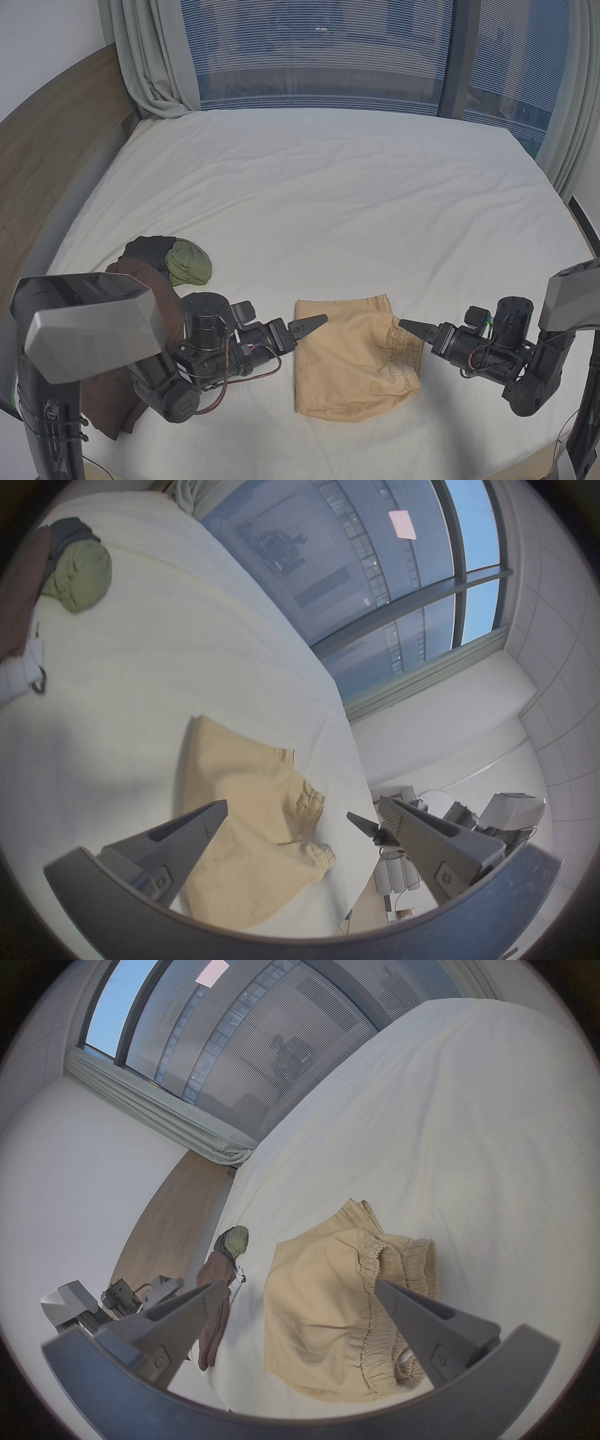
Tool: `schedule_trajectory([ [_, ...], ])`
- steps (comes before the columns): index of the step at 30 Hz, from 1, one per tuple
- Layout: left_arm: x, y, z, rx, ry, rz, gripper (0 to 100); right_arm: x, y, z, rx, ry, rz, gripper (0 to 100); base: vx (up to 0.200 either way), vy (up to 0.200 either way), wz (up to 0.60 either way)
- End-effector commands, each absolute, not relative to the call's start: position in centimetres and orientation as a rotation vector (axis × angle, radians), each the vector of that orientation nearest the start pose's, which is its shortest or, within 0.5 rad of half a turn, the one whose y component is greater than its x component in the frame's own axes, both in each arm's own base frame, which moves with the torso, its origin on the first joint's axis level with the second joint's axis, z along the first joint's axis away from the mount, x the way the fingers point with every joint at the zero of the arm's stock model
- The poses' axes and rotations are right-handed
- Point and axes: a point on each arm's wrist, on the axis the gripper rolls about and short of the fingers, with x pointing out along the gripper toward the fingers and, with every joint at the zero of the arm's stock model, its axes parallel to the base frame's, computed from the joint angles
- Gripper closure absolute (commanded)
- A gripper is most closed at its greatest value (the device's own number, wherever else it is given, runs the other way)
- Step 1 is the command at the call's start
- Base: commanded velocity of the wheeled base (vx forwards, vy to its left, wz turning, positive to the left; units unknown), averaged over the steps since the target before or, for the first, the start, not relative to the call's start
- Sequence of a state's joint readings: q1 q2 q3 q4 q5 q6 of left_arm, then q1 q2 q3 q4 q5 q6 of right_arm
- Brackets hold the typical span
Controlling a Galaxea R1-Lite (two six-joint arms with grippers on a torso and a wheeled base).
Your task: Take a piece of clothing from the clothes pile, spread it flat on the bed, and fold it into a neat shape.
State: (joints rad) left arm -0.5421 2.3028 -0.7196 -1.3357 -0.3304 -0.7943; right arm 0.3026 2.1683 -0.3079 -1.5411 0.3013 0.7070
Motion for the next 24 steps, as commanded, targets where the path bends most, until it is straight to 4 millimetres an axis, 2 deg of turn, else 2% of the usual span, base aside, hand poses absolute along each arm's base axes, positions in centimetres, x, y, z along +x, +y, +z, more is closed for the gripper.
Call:
schedule_trajectory([
  [1, 31.2, -17.2, 3.9, -0.728, 0.529, -0.697, 0, 27.1, 9.5, 2.6, 0.676, 0.528, 0.467, 0, 0.000, 0.000, 0.00],
  [3, 30.7, -15.1, 4.9, -0.732, 0.511, -0.690, 0, 27.1, 9.5, 2.5, 0.676, 0.535, 0.466, 0, 0.000, 0.000, 0.00],
  [6, 30.4, -13.7, 5.6, -0.725, 0.485, -0.692, 0, 27.1, 9.5, 2.4, 0.675, 0.538, 0.462, 0, 0.000, 0.000, 0.00],
  [8, 30.2, -11.9, 6.5, -0.722, 0.447, -0.686, 0, 26.8, 9.6, 2.3, 0.672, 0.549, 0.465, 0, 0.000, 0.000, 0.00],
  [9, 30.2, -11.9, 6.5, -0.722, 0.447, -0.686, 0, 26.8, 9.6, 2.3, 0.672, 0.549, 0.465, 0, 0.000, 0.000, 0.00],
  [11, 29.6, -10.0, 7.3, -0.720, 0.422, -0.673, 0, 26.7, 9.8, 2.3, 0.672, 0.553, 0.470, 0, 0.000, 0.000, 0.00],
  [20, 27.3, -5.7, 7.2, -0.641, 0.397, -0.662, 0, 26.5, 10.1, 2.2, 0.668, 0.560, 0.478, 0, 0.000, 0.000, 0.00],
  [24, 26.9, -4.5, 7.0, -0.607, 0.381, -0.635, 0, 26.5, 10.1, 2.2, 0.667, 0.563, 0.479, 0, 0.000, 0.000, 0.00],
])
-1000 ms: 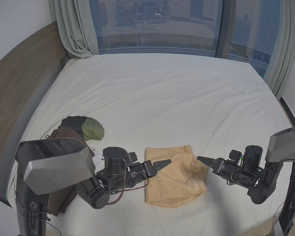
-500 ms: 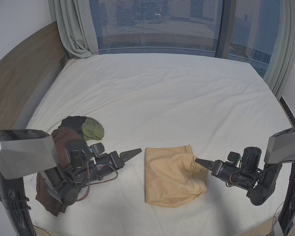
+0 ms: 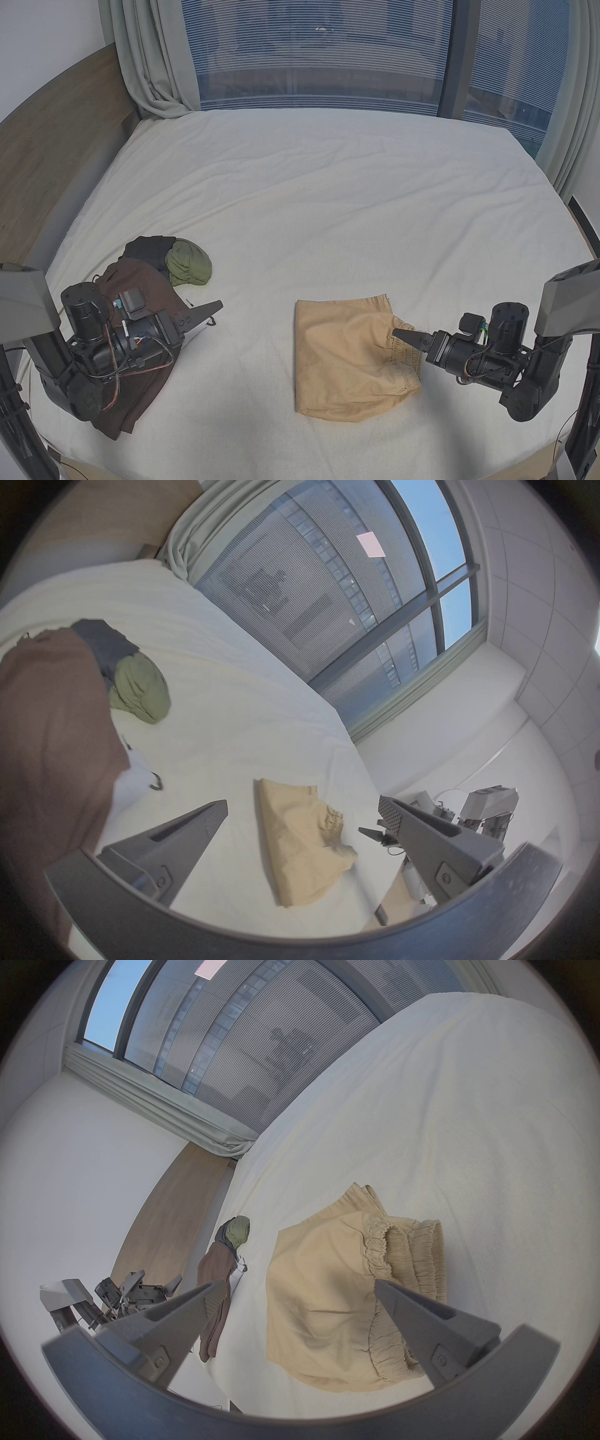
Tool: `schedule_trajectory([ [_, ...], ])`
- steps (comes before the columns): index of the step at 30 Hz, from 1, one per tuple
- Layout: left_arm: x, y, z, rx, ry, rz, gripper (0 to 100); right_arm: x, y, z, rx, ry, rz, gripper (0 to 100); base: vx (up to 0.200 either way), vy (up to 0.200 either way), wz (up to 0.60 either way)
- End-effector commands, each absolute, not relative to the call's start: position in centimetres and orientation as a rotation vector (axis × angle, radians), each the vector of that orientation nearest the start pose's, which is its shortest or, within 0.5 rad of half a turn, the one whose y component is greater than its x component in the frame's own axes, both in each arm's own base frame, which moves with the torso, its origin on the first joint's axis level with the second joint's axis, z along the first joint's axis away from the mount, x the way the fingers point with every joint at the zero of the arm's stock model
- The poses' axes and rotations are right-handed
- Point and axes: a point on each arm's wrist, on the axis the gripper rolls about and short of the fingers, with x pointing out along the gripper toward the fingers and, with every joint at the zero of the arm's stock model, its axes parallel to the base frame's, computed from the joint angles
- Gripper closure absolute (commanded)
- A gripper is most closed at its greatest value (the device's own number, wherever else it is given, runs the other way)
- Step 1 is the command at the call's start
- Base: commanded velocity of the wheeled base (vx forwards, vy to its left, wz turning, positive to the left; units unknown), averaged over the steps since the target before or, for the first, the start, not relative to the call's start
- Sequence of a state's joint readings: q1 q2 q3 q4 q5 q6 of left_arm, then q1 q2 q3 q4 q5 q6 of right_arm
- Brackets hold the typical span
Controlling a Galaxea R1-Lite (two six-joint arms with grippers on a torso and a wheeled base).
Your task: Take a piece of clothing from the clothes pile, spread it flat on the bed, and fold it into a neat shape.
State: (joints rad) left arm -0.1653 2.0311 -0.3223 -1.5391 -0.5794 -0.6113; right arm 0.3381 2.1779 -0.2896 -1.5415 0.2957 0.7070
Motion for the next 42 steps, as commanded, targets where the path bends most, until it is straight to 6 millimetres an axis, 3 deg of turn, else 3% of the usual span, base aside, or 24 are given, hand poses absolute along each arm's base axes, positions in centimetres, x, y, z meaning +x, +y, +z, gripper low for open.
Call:
schedule_trajectory([
  [1, 26.5, -3.9, 6.6, -0.566, 0.386, -0.630, 0, 26.4, 10.1, 2.1, 0.665, 0.567, 0.477, 0, 0.000, 0.000, 0.00],
  [13, 24.6, -3.0, 3.7, -0.200, 0.402, -0.656, 0, 25.6, 9.1, 1.3, 0.606, 0.603, 0.449, 0, 0.000, 0.000, 0.00],
  [23, 24.6, -1.8, 2.3, -0.035, 0.388, -0.652, 0, 26.1, 7.6, -2.0, 0.562, 0.684, 0.371, 0, 0.000, 0.000, 0.00],
  [31, 24.3, -1.8, 2.2, -0.023, 0.396, -0.654, 0, 25.7, 7.3, -4.1, 0.536, 0.755, 0.345, 0, 0.000, 0.000, 0.00],
  [42, 24.3, -1.9, 2.3, -0.022, 0.392, -0.657, 0, 26.0, 8.6, -6.1, 0.544, 0.813, 0.358, 0, 0.000, 0.000, 0.00],
])
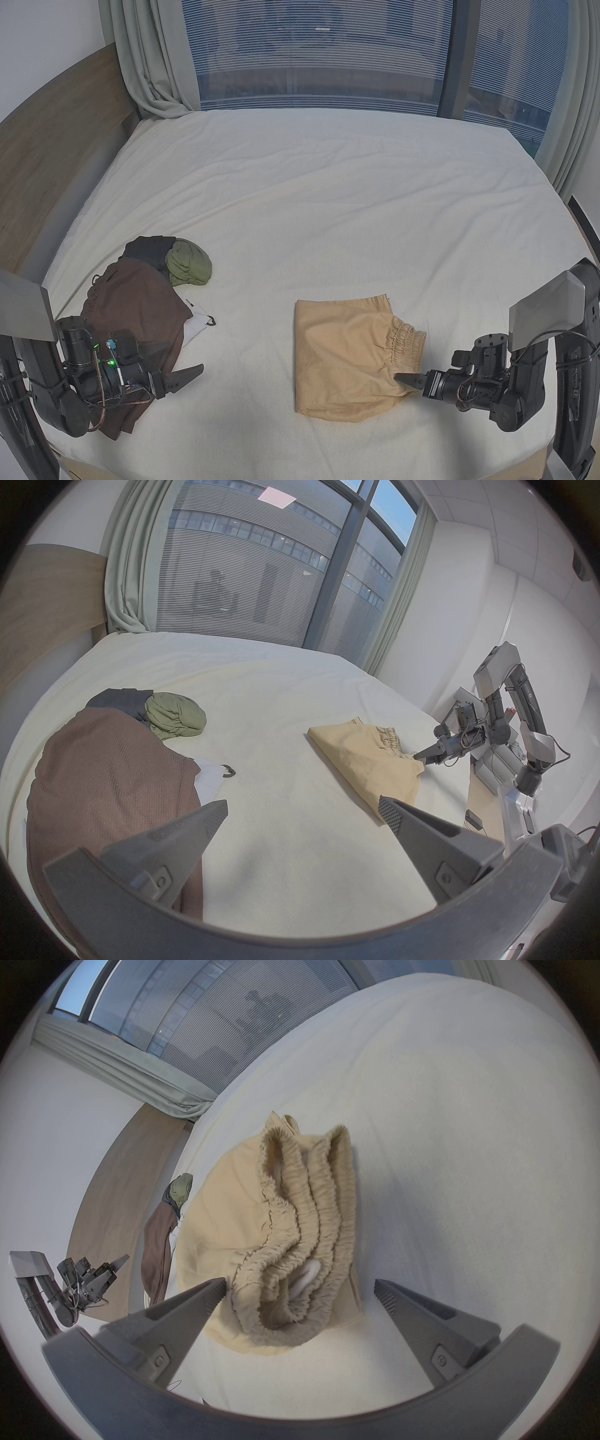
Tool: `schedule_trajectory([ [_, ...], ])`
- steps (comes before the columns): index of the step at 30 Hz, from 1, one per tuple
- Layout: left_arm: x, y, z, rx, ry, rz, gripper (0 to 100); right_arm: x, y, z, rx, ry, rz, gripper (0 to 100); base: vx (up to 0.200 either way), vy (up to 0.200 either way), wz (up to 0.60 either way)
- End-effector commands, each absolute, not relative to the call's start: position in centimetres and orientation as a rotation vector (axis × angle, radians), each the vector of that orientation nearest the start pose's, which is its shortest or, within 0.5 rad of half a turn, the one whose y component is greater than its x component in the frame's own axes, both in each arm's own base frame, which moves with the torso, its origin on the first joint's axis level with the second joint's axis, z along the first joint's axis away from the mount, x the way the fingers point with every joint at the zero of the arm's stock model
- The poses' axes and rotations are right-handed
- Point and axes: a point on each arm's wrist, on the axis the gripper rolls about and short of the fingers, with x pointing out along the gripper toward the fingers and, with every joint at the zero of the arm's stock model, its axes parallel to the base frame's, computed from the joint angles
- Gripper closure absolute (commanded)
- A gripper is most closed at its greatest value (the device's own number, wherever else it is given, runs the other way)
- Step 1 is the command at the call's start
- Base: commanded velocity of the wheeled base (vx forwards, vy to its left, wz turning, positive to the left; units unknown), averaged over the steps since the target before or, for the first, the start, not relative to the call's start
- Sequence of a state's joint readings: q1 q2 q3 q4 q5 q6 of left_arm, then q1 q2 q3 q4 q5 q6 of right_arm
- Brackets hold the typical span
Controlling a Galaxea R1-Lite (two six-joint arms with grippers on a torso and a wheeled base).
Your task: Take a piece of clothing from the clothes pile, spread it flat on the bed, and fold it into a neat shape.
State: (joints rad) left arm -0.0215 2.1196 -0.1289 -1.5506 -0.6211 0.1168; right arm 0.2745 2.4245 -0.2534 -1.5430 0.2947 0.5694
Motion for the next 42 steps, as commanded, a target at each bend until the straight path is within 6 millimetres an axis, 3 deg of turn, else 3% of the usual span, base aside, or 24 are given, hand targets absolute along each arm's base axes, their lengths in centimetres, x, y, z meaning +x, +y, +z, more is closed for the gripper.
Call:
schedule_trajectory([
  [1, 24.3, -1.9, 2.4, -0.021, 0.390, -0.657, 0, 26.1, 8.7, -6.4, 0.552, 0.817, 0.357, 0, 0.000, 0.000, 0.00],
  [10, 24.3, -1.9, 2.4, -0.021, 0.389, -0.657, 0, 26.5, 10.6, -6.8, 0.642, 0.841, 0.371, 0, 0.000, 0.000, 0.00],
  [22, 24.3, -1.8, 2.4, -0.021, 0.387, -0.657, 0, 27.1, 11.0, -6.8, 0.640, 0.802, 0.349, 0, 0.000, 0.000, 0.00],
  [23, 24.3, -1.8, 2.4, -0.019, 0.386, -0.657, 0, 27.2, 11.1, -6.8, 0.639, 0.798, 0.348, 100, 0.000, 0.000, 0.00],
  [42, 24.4, -1.8, 2.4, -0.017, 0.385, -0.656, 0, 27.1, 11.6, -7.0, 0.632, 0.804, 0.365, 100, 0.000, 0.000, 0.00],
])
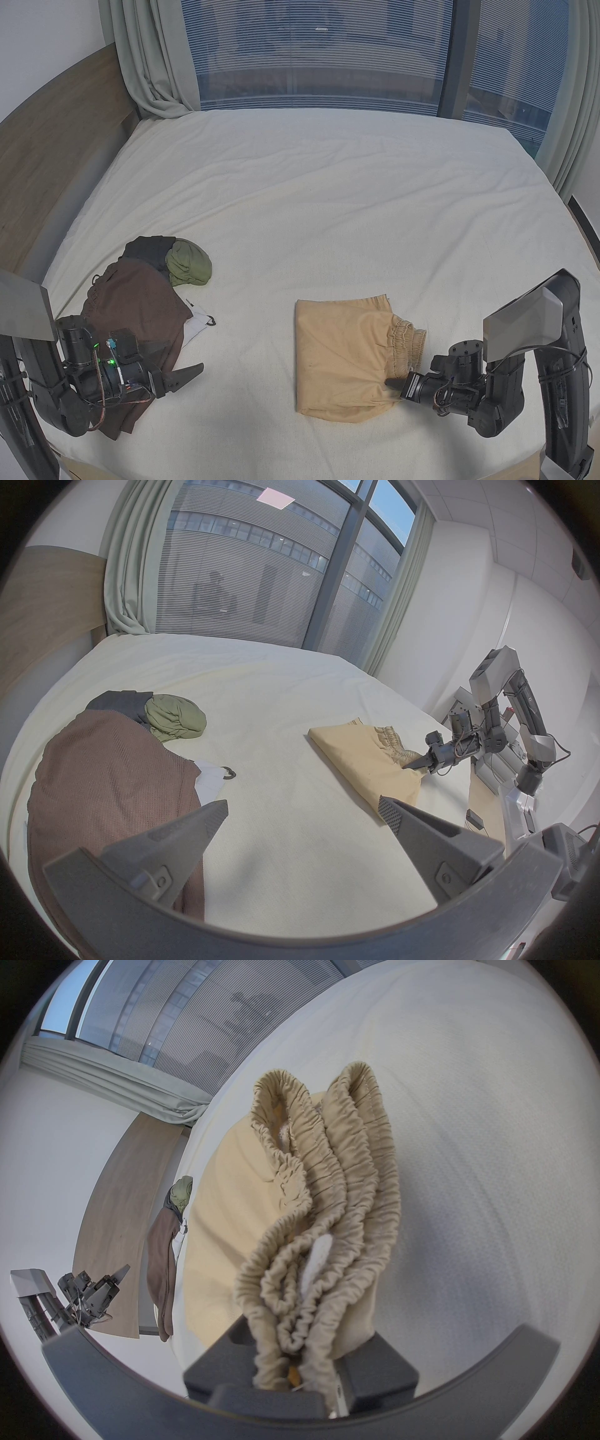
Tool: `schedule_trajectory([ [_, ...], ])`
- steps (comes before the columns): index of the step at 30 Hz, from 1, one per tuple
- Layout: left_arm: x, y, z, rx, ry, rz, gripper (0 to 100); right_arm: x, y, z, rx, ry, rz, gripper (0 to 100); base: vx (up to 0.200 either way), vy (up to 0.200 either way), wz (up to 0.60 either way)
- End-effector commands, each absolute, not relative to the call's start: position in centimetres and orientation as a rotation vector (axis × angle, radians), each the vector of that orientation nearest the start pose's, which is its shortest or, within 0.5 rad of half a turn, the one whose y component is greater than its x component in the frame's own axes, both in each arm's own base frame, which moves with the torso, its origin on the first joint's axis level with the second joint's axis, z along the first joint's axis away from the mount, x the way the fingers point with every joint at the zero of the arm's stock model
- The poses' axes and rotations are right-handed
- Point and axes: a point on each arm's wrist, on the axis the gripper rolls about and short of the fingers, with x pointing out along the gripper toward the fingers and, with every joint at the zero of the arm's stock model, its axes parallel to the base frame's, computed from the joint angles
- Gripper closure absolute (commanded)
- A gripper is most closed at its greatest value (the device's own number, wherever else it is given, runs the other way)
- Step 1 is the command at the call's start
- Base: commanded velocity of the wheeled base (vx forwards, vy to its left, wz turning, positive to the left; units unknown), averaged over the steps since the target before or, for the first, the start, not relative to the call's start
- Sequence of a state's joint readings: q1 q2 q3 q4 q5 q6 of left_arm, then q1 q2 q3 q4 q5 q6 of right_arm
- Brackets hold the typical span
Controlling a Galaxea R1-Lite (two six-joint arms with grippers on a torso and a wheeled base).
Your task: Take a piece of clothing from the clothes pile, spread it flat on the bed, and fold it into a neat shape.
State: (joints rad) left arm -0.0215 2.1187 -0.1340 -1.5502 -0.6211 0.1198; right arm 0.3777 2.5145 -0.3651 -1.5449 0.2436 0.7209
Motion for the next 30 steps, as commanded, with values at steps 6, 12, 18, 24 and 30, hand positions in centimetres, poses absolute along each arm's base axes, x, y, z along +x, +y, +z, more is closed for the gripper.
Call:
schedule_trajectory([
  [6, 24.4, -1.8, 2.4, -0.017, 0.383, -0.656, 0, 26.6, 12.3, -3.7, 0.639, 0.741, 0.447, 100, 0.000, 0.000, 0.00],
  [12, 24.3, -1.9, 2.5, -0.017, 0.382, -0.660, 0, 25.4, 13.5, 0.7, 0.644, 0.655, 0.577, 100, 0.000, 0.000, 0.00],
  [18, 24.2, -2.0, 2.5, -0.018, 0.387, -0.665, 0, 25.4, 14.2, 1.8, 0.642, 0.618, 0.631, 100, 0.000, 0.000, 0.00],
  [24, 24.3, -2.1, 2.5, -0.015, 0.381, -0.665, 0, 26.3, 14.8, 3.4, 0.651, 0.547, 0.702, 100, 0.000, 0.000, 0.00],
  [30, 24.3, -2.1, 2.5, -0.016, 0.382, -0.666, 0, 26.6, 15.4, 5.7, 0.659, 0.469, 0.768, 100, 0.000, 0.000, 0.00],
])
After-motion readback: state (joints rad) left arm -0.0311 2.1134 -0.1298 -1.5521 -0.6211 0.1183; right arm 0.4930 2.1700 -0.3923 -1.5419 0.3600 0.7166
